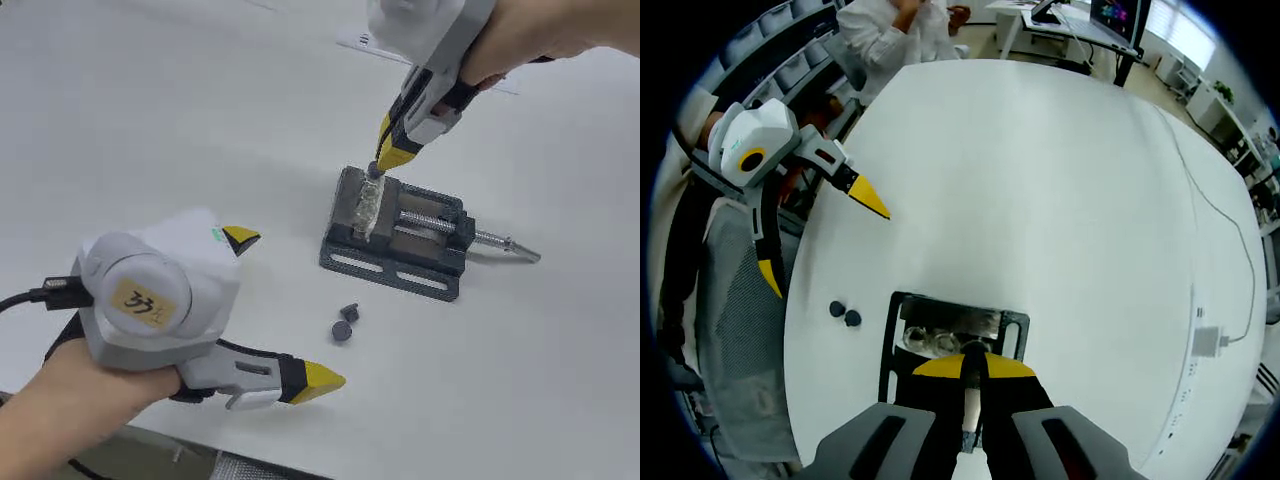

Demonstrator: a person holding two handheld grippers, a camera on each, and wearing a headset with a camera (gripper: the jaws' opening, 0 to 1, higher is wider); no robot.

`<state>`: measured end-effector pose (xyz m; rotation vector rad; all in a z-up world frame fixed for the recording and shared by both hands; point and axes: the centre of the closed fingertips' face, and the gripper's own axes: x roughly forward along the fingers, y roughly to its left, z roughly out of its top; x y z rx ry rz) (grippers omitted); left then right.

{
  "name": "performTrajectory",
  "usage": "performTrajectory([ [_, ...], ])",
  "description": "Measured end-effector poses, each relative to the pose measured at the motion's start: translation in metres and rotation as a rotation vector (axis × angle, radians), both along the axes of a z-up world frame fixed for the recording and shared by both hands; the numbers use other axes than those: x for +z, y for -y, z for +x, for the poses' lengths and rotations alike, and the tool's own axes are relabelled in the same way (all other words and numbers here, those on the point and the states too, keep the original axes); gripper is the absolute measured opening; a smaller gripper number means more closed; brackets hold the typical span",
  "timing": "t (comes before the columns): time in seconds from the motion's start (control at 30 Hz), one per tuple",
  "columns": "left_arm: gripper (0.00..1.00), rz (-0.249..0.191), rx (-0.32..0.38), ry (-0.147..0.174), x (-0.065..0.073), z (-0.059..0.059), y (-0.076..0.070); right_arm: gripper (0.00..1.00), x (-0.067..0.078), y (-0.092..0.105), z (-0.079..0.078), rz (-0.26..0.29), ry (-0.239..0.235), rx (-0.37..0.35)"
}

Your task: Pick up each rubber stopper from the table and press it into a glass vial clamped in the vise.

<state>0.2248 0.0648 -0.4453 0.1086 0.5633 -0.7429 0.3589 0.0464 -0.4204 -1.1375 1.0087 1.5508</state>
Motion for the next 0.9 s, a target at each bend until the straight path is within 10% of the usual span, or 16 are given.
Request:
performTrajectory([
  [0.9,0.96,-0.013,-0.013,-0.012,0.000,0.006,0.002,0.00,-0.003,-0.006,0.010,-0.051,0.064,0.029],
])
